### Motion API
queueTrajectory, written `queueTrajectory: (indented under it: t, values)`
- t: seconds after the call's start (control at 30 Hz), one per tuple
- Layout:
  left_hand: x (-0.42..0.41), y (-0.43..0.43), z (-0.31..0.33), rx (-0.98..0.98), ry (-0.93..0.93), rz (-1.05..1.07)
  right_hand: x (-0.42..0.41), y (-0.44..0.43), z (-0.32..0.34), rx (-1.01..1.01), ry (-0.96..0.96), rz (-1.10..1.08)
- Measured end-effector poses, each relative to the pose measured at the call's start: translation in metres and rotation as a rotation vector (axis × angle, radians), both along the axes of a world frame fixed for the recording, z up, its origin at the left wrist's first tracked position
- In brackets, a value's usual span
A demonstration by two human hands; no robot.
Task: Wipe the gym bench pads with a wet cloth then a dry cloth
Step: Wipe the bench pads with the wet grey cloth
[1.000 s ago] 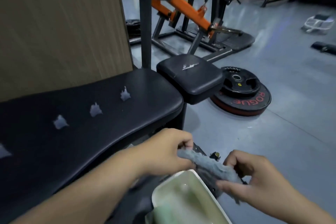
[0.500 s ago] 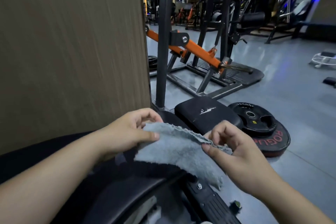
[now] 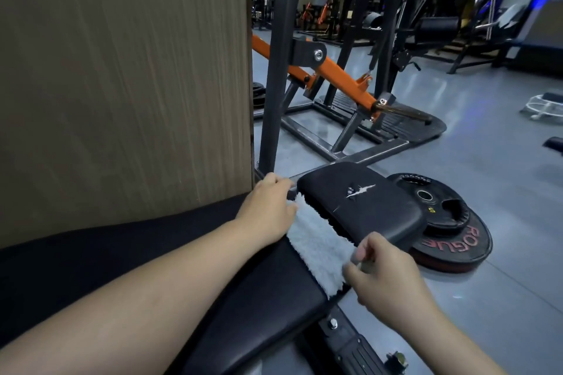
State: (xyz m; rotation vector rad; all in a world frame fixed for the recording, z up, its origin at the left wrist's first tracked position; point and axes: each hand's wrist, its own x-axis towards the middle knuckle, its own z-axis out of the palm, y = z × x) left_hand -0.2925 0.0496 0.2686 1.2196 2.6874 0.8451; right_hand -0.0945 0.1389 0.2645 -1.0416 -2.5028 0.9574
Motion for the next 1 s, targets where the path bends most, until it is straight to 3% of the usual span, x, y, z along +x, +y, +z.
queueTrajectory:
  t: [0.07,0.13,0.23,0.3,0.37,0.57,0.7,0.83,0.93,1.0]
  values:
    - [0.008,-0.012,0.000,-0.073,0.079,-0.006,-0.002,0.001,0.002,0.413,-0.164,0.066]
    - [0.015,-0.026,-0.001,-0.178,0.124,0.008,-0.014,0.008,0.007,0.636,0.006,0.137]
    - [0.020,-0.044,-0.002,-0.353,0.126,0.034,-0.050,0.021,0.002,0.569,0.187,0.488]
    - [0.021,-0.052,-0.004,-0.439,0.094,0.031,-0.075,0.021,-0.011,0.441,0.066,0.688]
    - [0.021,-0.057,-0.004,-0.486,0.068,0.031,-0.088,0.016,-0.025,0.369,-0.078,0.745]
    - [0.017,-0.061,-0.001,-0.475,0.091,0.040,-0.083,0.018,-0.033,0.396,-0.084,0.669]
    - [0.022,-0.058,-0.003,-0.458,0.109,0.008,-0.066,0.017,-0.039,0.364,0.056,0.586]
    - [0.028,-0.048,-0.003,-0.433,0.131,-0.025,-0.050,0.014,-0.044,0.376,0.301,0.336]
    - [0.031,-0.038,-0.005,-0.422,0.141,-0.033,-0.048,0.032,-0.027,0.232,0.335,0.089]
    - [0.031,-0.031,-0.005,-0.424,0.129,-0.033,-0.050,0.053,-0.005,0.264,0.395,-0.004]
